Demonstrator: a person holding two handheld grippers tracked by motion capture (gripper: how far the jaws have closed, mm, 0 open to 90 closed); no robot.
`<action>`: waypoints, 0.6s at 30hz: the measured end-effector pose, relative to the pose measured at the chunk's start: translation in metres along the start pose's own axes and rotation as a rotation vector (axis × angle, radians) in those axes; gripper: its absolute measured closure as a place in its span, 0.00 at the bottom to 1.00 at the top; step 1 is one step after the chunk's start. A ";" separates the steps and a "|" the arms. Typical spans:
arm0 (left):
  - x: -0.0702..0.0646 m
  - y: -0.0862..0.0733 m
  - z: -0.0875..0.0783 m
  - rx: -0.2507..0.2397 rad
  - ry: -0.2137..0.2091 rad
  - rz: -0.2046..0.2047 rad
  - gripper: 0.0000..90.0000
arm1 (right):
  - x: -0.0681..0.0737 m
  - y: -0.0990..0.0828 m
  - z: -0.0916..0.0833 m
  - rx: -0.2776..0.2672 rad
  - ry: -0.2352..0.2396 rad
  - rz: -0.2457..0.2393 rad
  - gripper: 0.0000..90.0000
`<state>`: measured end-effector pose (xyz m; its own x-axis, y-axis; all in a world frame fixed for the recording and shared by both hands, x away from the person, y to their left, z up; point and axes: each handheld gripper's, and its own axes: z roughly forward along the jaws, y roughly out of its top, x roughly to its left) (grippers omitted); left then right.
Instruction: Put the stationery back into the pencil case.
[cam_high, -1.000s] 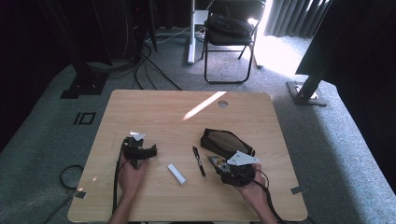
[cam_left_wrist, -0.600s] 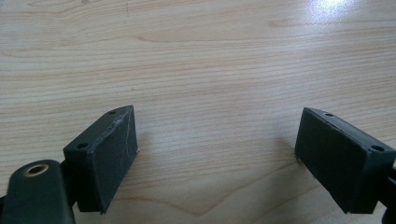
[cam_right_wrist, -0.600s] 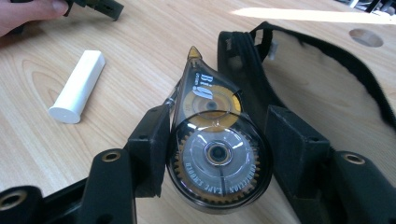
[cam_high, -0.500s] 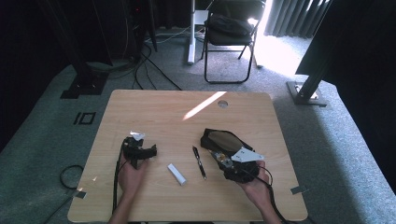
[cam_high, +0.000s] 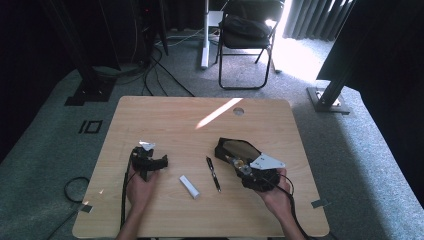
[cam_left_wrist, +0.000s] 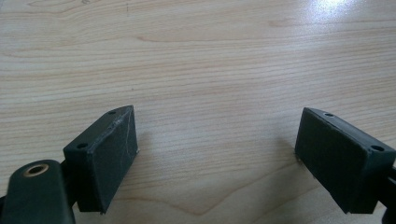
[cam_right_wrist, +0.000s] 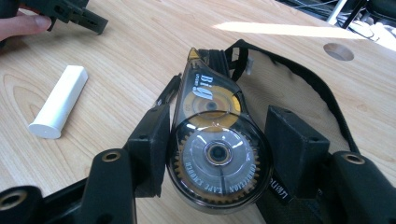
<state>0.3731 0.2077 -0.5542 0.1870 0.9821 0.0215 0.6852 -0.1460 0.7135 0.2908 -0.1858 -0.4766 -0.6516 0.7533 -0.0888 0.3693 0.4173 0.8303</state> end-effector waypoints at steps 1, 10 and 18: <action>0.000 0.000 0.000 0.000 0.000 0.000 0.15 | 0.000 0.001 0.000 -0.003 -0.001 0.002 0.47; 0.000 0.000 0.000 0.000 0.000 0.000 0.15 | -0.006 0.006 0.000 -0.008 -0.011 -0.002 0.47; 0.000 0.000 0.000 0.000 0.000 0.000 0.15 | -0.011 0.010 0.002 -0.013 -0.019 0.004 0.47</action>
<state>0.3731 0.2077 -0.5542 0.1872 0.9821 0.0214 0.6854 -0.1462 0.7134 0.3030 -0.1885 -0.4681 -0.6371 0.7648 -0.0960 0.3631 0.4076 0.8379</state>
